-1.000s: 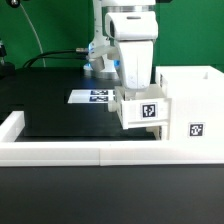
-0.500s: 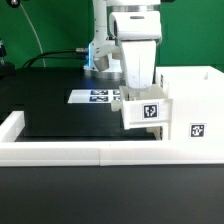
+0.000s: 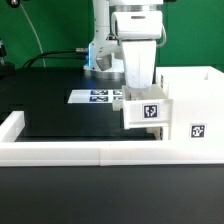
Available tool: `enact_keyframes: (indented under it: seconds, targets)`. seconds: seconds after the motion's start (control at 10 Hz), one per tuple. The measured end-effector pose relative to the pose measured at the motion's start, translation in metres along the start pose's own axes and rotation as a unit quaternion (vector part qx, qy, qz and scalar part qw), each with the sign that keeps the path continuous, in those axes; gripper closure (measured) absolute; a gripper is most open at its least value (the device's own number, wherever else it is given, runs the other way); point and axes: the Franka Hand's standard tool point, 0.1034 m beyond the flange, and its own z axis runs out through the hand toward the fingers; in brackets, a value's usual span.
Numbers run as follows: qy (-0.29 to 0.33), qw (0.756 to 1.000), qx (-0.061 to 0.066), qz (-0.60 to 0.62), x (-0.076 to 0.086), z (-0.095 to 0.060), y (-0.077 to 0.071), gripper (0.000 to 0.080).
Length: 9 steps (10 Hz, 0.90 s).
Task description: Assemble drawer
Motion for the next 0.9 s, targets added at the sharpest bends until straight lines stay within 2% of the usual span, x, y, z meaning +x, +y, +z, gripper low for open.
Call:
enact_keyframes:
  seconds: [0.1, 0.2, 0.3, 0.4, 0.5, 0.6, 0.8, 0.9]
  targets:
    - [0.0, 1.0, -0.003, 0.0, 0.0, -0.003, 0.001, 0.0556]
    - [-0.001, 1.0, -0.005, -0.001, 0.001, -0.007, 0.003, 0.0556]
    - [-0.004, 1.0, -0.004, -0.002, 0.001, -0.013, 0.004, 0.0366]
    - [-0.006, 1.0, -0.003, -0.003, 0.001, -0.02, 0.005, 0.0211]
    - [-0.009, 1.0, -0.007, -0.003, -0.001, -0.027, 0.007, 0.0211]
    - [-0.011, 1.0, -0.011, -0.002, -0.004, -0.034, 0.009, 0.0162]
    - [-0.018, 1.0, -0.011, -0.007, -0.023, -0.049, 0.014, 0.0153]
    - [-0.019, 0.999, -0.012, -0.023, -0.039, -0.053, 0.017, 0.0153]
